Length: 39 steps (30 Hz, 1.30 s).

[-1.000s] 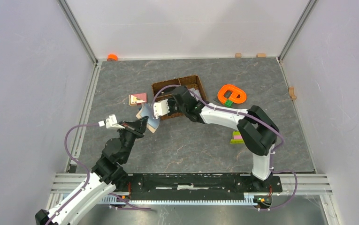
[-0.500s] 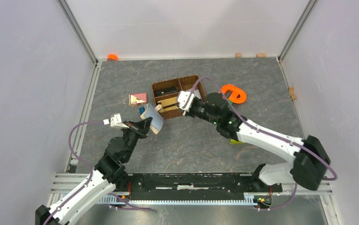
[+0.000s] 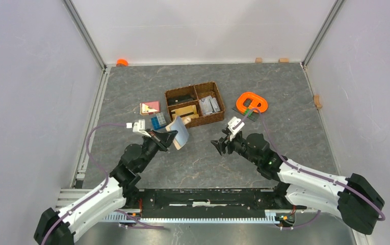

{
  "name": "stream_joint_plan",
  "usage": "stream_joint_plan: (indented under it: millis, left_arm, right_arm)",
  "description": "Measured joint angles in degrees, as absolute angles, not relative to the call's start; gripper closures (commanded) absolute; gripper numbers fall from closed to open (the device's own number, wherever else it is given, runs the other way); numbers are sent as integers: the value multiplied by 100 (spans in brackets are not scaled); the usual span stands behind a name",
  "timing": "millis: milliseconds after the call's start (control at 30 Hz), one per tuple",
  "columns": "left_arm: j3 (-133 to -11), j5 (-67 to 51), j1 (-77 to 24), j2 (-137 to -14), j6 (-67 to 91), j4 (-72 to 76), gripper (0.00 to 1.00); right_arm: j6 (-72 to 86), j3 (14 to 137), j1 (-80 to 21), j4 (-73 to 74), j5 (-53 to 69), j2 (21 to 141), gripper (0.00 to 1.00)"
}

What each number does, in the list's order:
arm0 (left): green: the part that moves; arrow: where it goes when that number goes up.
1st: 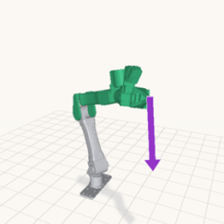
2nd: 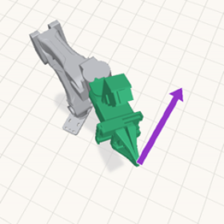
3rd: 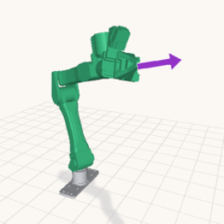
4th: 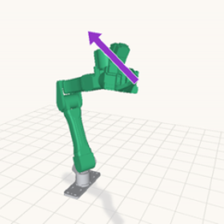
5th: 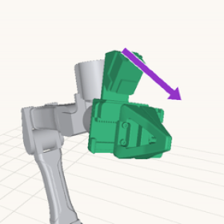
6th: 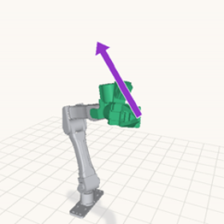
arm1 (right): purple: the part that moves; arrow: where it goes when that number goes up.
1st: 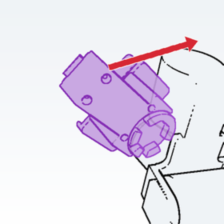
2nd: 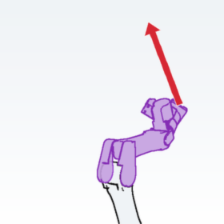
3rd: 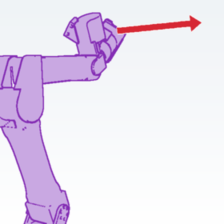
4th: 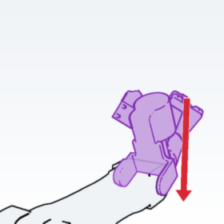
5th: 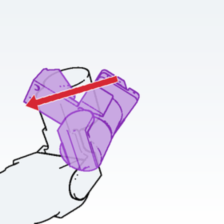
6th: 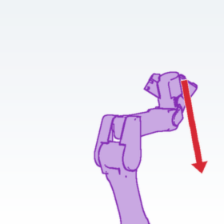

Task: Take the credit cards out of the card holder
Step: Remove the credit card from the card holder.

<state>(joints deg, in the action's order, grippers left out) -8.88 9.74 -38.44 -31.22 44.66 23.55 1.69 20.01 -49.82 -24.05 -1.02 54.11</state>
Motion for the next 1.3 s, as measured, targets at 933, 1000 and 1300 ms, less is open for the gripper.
stream_joint_plan:
  millis: [933,1000,1300]
  left_arm:
    - [-1330,-1914,-3844,-4925,4543,4593,98]
    - [-1304,-1975,-3844,-4906,4558,4783,98]
    - [-1100,-2206,-3844,-4993,4958,5907,98]
  right_arm:
    - [3332,1037,-2978,-4482,2351,5791,2]
    - [3566,921,-2882,-4810,2519,5857,2]
    - [5094,548,-2709,-7181,3308,7000,2]
